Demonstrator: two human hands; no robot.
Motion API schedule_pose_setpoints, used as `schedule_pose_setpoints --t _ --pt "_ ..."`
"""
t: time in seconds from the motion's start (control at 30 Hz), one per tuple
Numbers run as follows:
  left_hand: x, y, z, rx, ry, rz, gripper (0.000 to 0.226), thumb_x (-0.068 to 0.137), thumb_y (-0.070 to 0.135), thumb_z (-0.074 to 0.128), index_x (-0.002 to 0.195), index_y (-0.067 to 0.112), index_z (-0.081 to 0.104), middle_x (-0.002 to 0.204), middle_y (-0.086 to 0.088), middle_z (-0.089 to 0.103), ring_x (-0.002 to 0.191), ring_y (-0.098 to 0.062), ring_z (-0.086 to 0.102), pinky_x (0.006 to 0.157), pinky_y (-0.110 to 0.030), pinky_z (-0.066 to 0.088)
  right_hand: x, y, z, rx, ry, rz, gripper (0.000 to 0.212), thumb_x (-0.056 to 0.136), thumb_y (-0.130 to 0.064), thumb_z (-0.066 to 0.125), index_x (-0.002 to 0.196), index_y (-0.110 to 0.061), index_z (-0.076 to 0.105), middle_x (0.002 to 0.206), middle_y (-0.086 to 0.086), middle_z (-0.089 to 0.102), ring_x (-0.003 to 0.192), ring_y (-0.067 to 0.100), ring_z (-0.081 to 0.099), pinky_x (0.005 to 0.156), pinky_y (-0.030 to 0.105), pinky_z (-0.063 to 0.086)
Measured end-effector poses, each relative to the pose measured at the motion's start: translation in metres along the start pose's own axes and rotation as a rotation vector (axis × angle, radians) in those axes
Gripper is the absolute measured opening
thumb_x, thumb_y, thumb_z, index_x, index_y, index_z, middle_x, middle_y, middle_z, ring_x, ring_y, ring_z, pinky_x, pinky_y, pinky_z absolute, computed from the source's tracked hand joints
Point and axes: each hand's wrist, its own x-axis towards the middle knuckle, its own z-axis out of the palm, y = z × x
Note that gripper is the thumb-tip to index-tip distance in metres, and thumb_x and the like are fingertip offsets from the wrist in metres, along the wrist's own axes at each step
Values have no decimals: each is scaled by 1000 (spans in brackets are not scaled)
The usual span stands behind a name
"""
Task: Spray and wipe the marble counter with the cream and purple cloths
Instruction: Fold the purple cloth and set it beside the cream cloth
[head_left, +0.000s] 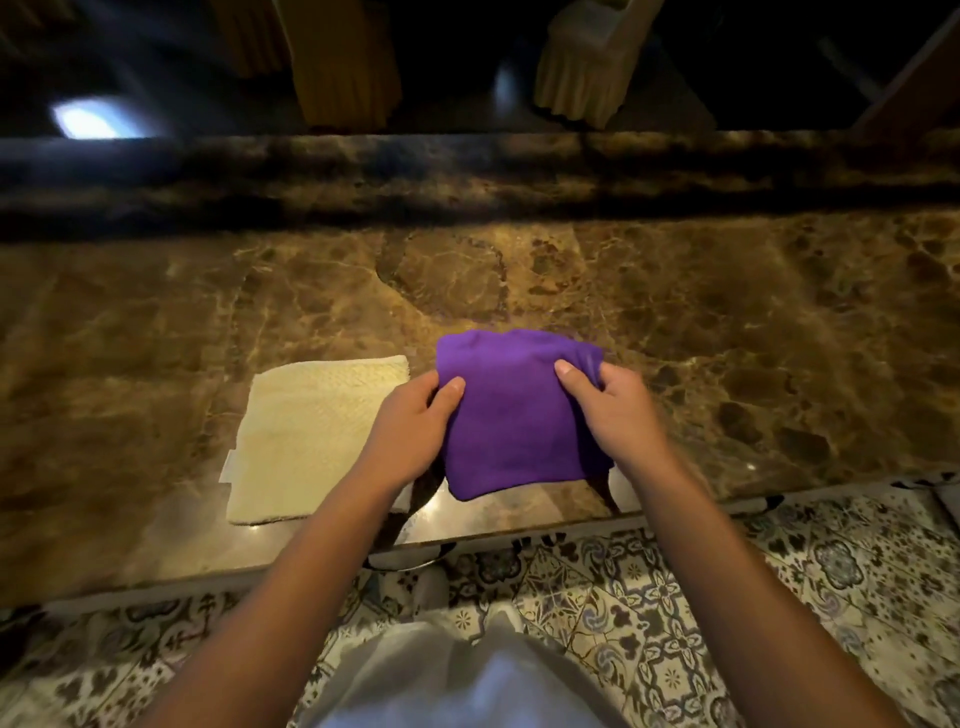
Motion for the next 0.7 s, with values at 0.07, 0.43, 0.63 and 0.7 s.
schedule_pose_setpoints --t 0.07,0.43,0.63,0.7 --pt "2 -5 6 66 63 -27 43 95 44 52 81 4 64 75 -15 68 65 -18 54 65 -46 44 7 7 0 -64 -66 18 55 87 -54 64 73 -1 70 71 15 73 63 14 59 64 43 50" --pt "-6 -8 33 504 314 -62 40 95 46 55 70 15 60 69 -2 63 67 -24 58 59 -35 37 26 24 -25 -663 -248 -56 62 92 -63 57 55 -13 55 57 2 55 60 26 57 50 34 29" --pt "-11 -5 43 699 357 -44 34 97 47 51 76 20 52 77 1 57 69 -20 53 58 -32 36 25 33 -34 -758 -241 -104 63 92 -63 55 53 -14 52 54 0 51 64 30 56 55 34 34" --pt "-14 -4 44 764 352 -46 32 97 48 51 79 21 52 77 3 56 69 -20 53 58 -32 37 23 33 -33 -789 -233 -118 60 92 -63 54 57 -14 55 59 0 53 67 30 58 58 34 40"
